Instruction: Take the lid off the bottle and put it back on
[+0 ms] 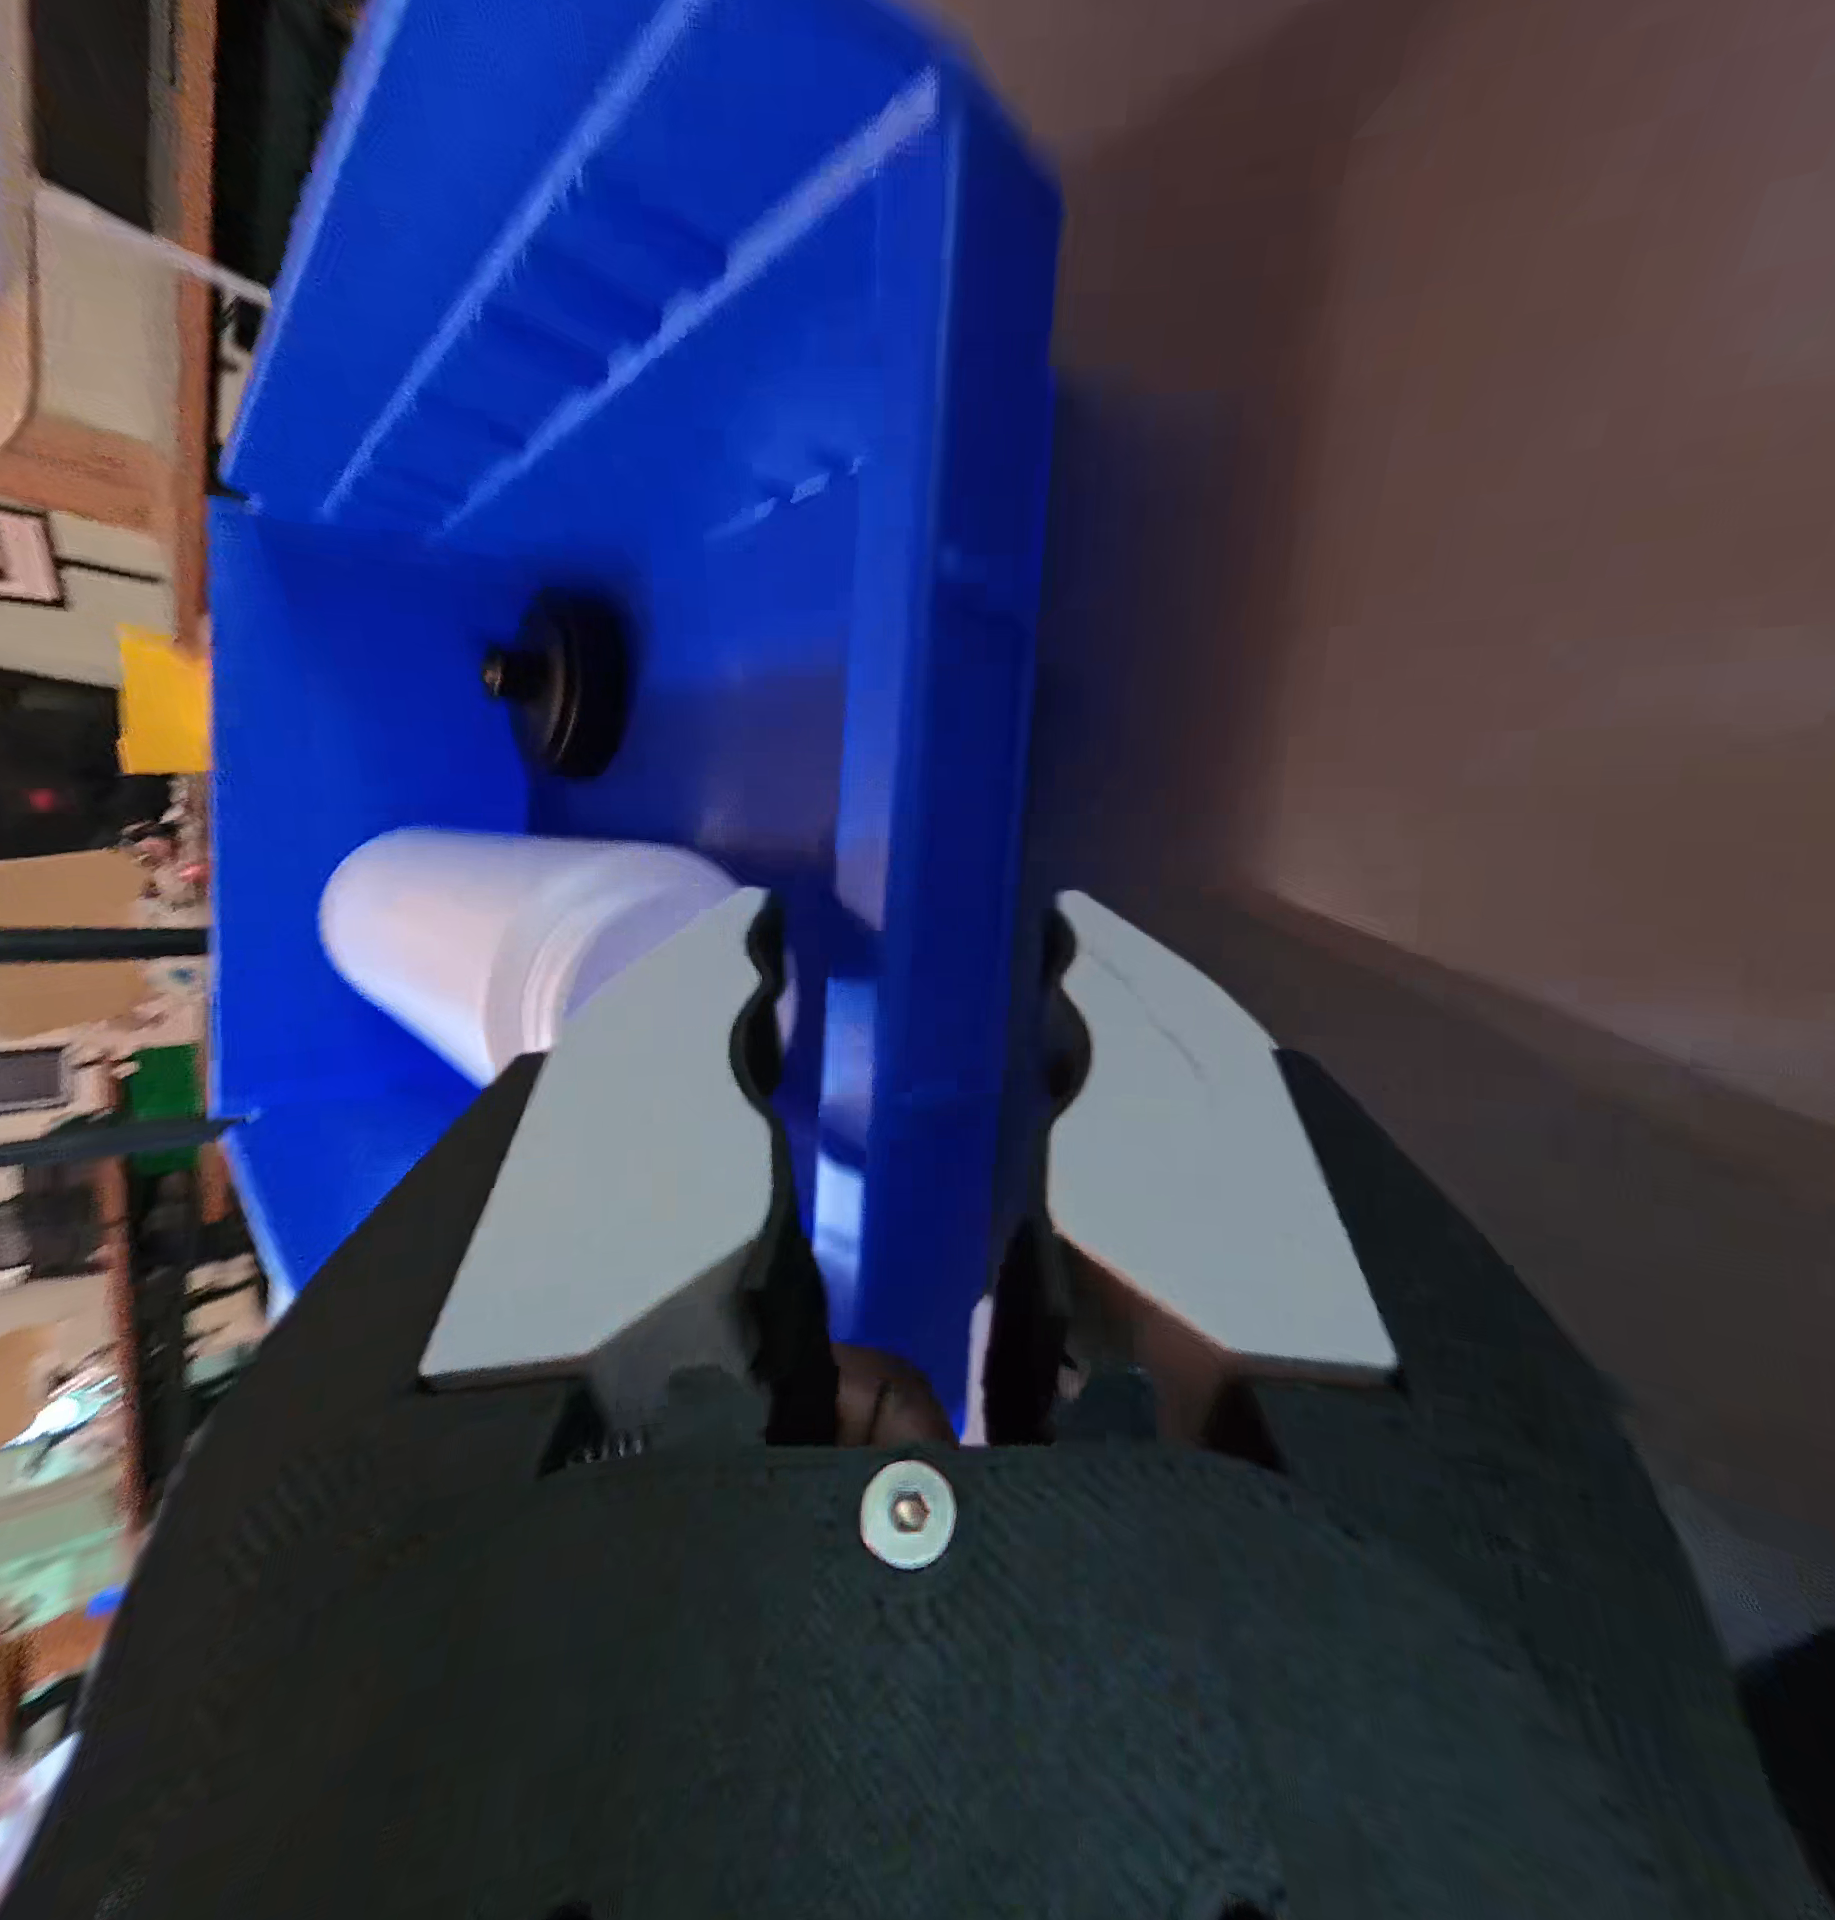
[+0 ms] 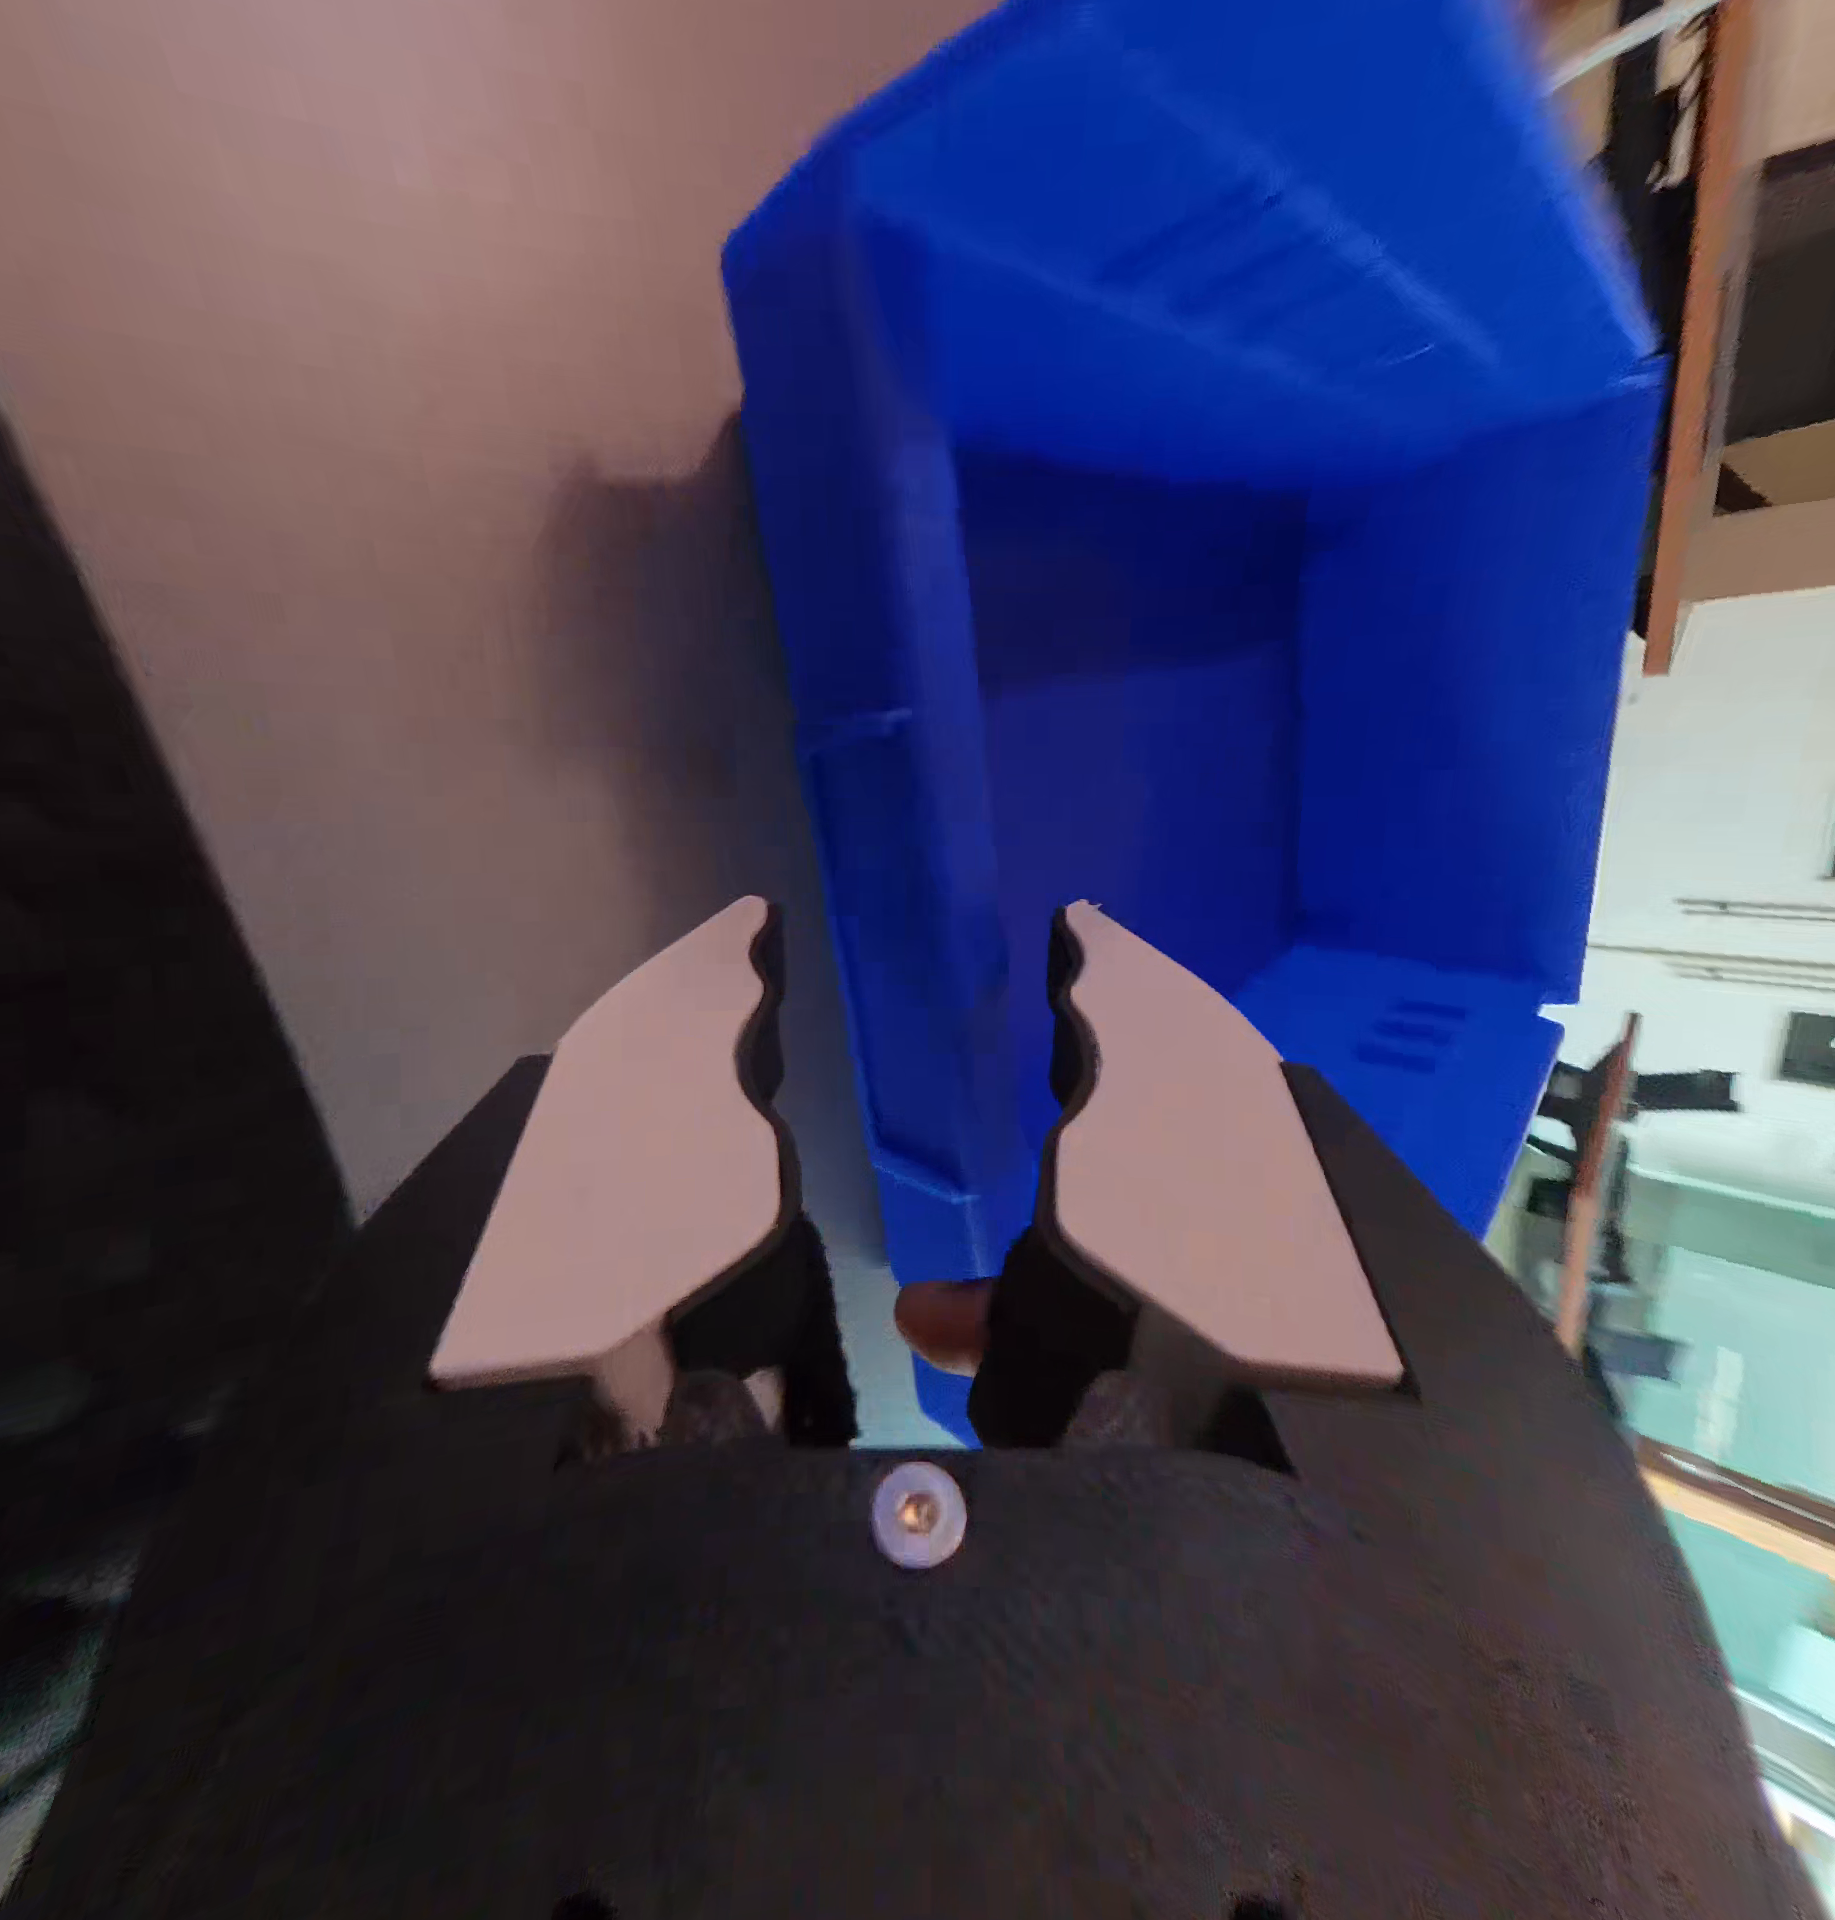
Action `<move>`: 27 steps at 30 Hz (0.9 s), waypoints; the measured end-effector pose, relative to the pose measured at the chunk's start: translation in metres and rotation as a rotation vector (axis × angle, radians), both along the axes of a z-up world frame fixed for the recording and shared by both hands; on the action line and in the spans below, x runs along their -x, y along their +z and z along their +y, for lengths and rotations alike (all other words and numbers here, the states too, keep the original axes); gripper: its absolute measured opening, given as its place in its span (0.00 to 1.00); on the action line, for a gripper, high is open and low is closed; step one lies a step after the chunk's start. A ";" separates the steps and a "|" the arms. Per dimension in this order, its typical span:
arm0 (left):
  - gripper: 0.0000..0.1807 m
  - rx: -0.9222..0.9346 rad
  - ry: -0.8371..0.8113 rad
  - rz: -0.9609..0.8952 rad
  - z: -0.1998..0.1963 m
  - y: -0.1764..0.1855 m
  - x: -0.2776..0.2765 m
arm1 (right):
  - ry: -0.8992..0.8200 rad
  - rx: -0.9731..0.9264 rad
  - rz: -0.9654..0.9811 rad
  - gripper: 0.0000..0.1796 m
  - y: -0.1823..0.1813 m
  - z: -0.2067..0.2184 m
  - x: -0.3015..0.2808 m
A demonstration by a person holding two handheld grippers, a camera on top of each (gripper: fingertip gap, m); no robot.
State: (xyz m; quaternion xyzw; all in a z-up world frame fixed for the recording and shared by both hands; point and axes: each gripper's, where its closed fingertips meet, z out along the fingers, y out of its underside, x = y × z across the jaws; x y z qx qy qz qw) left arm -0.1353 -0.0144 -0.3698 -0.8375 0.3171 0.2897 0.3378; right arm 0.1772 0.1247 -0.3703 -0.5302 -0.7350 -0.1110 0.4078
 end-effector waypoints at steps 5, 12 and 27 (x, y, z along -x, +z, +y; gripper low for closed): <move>0.18 0.030 -0.002 0.051 -0.019 -0.006 0.024 | -0.059 -0.054 -0.136 0.18 -0.009 0.015 -0.015; 0.20 0.085 -0.044 -0.030 -0.067 -0.007 0.061 | -0.143 -0.027 -0.197 0.18 -0.011 0.026 -0.061; 0.21 0.132 -0.102 -0.015 -0.181 -0.008 0.137 | -0.313 0.022 -0.114 0.20 -0.012 0.029 -0.139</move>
